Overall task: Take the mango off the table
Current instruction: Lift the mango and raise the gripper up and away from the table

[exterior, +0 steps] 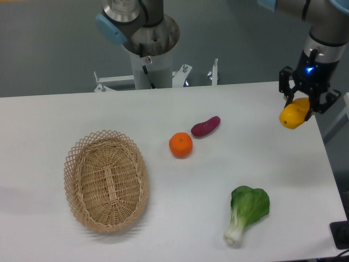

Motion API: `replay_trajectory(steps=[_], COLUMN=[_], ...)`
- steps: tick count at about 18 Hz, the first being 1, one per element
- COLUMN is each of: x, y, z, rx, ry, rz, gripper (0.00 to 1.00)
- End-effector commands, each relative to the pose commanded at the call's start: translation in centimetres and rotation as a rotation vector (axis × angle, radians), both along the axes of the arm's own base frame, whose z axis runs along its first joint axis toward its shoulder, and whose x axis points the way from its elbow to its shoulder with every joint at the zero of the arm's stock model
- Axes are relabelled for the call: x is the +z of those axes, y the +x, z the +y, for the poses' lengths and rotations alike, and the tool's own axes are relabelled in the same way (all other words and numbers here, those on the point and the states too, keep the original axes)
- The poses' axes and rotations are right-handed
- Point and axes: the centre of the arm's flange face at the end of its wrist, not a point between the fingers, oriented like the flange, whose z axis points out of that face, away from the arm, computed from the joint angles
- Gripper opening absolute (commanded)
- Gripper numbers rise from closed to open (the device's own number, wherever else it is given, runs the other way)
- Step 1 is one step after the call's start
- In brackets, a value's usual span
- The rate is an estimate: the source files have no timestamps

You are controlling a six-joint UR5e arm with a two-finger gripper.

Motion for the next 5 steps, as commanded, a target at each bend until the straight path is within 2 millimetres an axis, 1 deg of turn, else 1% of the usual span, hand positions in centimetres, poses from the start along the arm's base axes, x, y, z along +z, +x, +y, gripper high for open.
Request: replay_trajectory(steps=[5], x=[0.0], y=[0.05], z=[0.08], rx=[0.003], ry=[0.0], rz=[-0.001], gripper=[0.52])
